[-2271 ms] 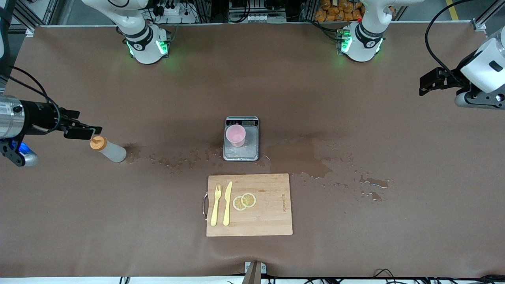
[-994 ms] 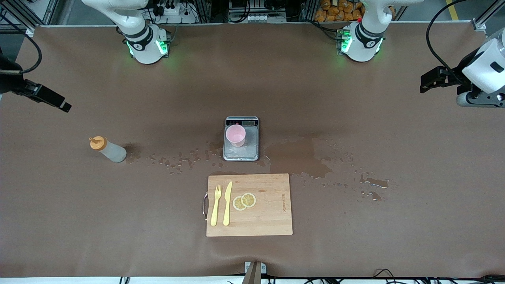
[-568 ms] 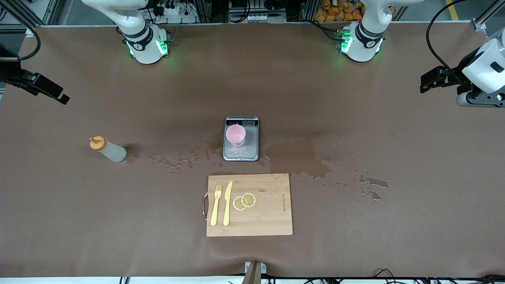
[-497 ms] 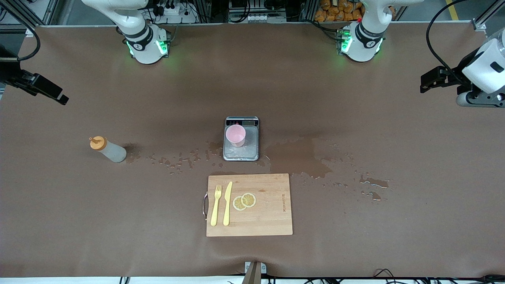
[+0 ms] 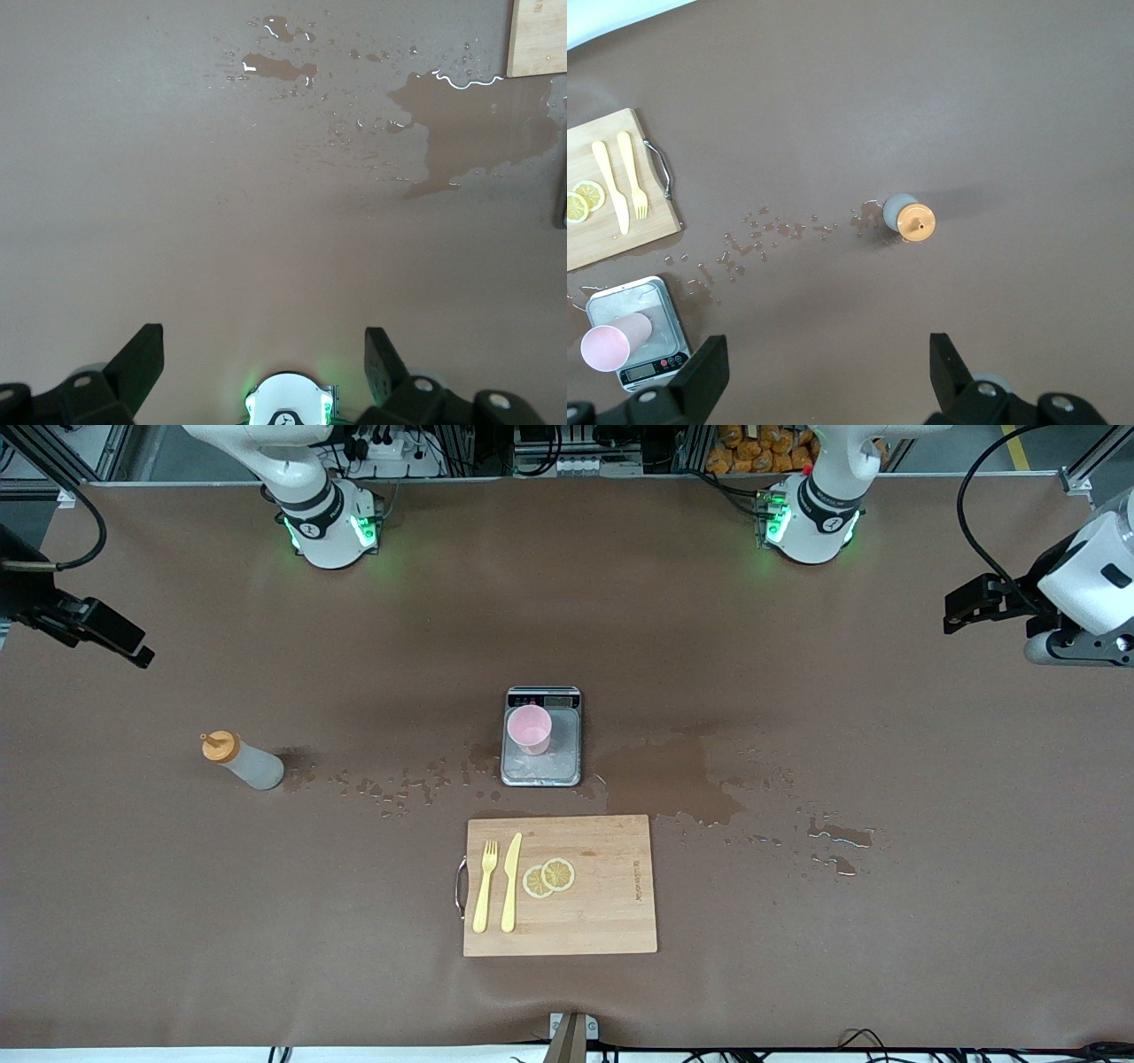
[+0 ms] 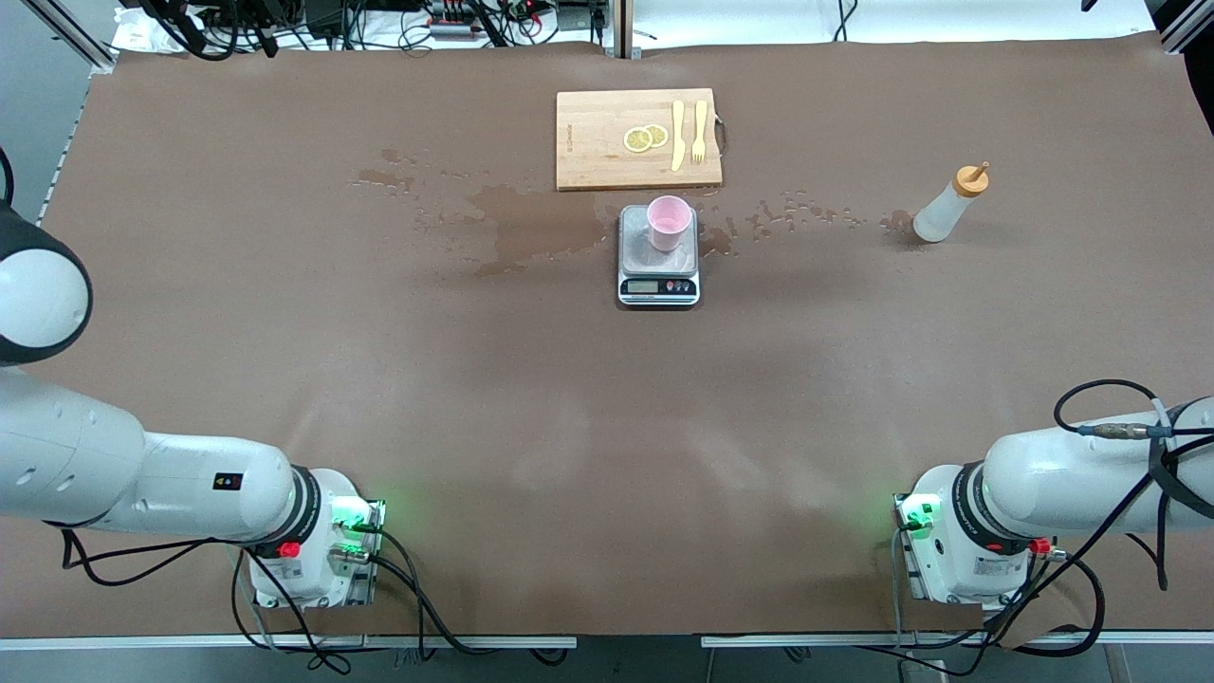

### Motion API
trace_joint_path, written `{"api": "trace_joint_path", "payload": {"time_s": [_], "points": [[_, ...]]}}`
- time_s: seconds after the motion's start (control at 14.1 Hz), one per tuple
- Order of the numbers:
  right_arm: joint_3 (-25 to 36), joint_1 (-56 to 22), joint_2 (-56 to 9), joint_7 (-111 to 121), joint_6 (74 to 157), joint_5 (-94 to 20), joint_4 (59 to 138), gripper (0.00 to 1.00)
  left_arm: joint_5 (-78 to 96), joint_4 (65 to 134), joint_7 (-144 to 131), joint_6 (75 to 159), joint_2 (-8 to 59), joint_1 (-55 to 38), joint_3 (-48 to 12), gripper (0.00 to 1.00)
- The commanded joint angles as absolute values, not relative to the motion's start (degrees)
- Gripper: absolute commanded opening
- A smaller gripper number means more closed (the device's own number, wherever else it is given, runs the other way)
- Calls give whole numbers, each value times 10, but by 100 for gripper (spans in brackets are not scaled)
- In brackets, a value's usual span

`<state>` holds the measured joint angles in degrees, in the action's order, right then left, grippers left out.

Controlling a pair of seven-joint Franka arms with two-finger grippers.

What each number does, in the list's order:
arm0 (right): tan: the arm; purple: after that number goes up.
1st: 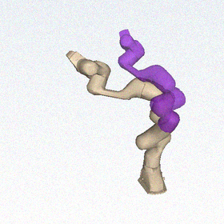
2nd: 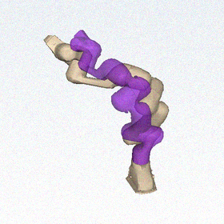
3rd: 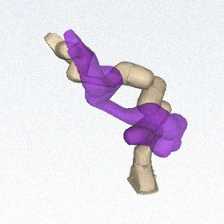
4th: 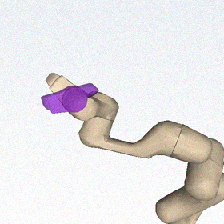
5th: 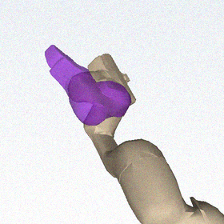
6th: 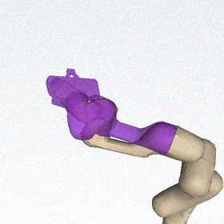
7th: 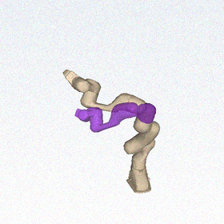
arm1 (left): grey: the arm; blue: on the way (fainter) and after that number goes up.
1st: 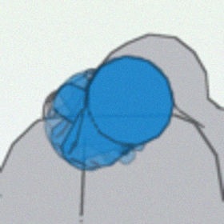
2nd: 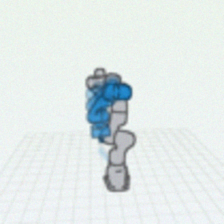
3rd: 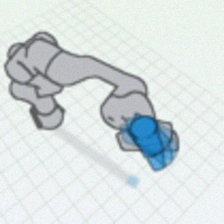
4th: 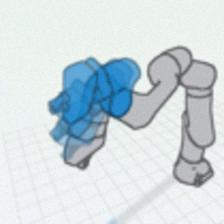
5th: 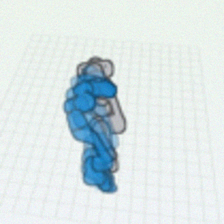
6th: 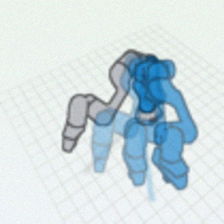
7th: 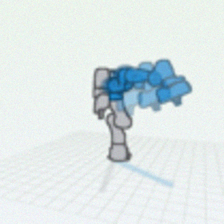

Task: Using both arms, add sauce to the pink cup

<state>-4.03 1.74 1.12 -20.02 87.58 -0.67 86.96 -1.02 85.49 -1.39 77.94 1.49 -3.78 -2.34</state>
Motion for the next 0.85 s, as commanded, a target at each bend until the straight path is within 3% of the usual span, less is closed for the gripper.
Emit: {"api": "trace_joint_path", "payload": {"time_s": [0.0, 0.78], "points": [[-40, 12, 3, -202, 884, 9, 865, 100, -25, 852, -16, 770, 11, -35, -27, 100], [-39, 2, -7, -132, 888, 18, 864, 100, -25, 851, -11, 770, 12, -32, -28, 100]]}}
